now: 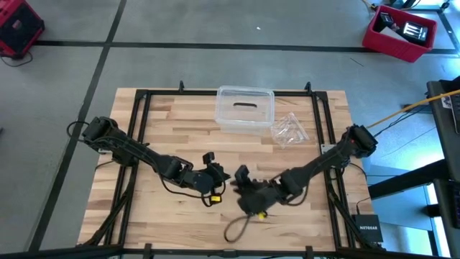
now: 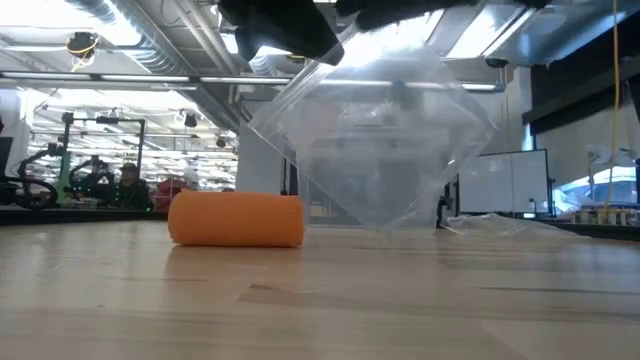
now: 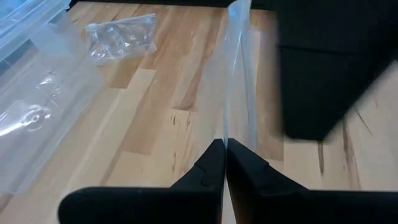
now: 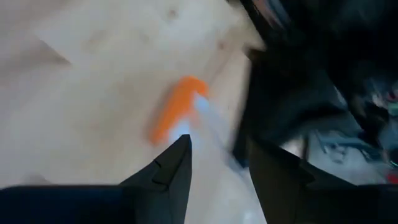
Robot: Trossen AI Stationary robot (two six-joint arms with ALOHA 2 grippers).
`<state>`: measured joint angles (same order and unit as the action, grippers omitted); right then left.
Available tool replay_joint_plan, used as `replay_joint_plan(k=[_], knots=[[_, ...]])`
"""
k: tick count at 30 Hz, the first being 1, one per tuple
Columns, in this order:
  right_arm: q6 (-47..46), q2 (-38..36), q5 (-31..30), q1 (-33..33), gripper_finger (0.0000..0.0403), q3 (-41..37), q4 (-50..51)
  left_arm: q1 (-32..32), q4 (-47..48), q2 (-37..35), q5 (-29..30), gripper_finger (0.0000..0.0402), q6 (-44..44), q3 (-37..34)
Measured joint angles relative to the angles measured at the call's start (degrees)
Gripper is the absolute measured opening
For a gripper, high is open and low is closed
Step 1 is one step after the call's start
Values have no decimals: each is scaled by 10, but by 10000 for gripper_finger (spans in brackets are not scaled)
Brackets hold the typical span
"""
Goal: Roll bandage
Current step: Open the bottom transparent zip bag
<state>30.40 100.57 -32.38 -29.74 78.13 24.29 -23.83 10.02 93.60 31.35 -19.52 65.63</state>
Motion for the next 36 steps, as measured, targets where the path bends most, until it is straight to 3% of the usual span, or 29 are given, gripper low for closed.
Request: replay_joint_plan(k=[8,21,28,31,36], knots=[[41,0,-6,20,154,-1,-5,0,0,0,0,5,3,0],[29,1,19,46,154,-2,52,0,1,0,-2,5,9,0],[83,26,-19,62,150,-2,49,0,-2,0,-12,5,22,0],[105,38,-38,62,120,-2,38,0,-2,0,-13,5,29,0],[92,42,-34,58,18,-2,38,0,1,0,-13,5,28,0]])
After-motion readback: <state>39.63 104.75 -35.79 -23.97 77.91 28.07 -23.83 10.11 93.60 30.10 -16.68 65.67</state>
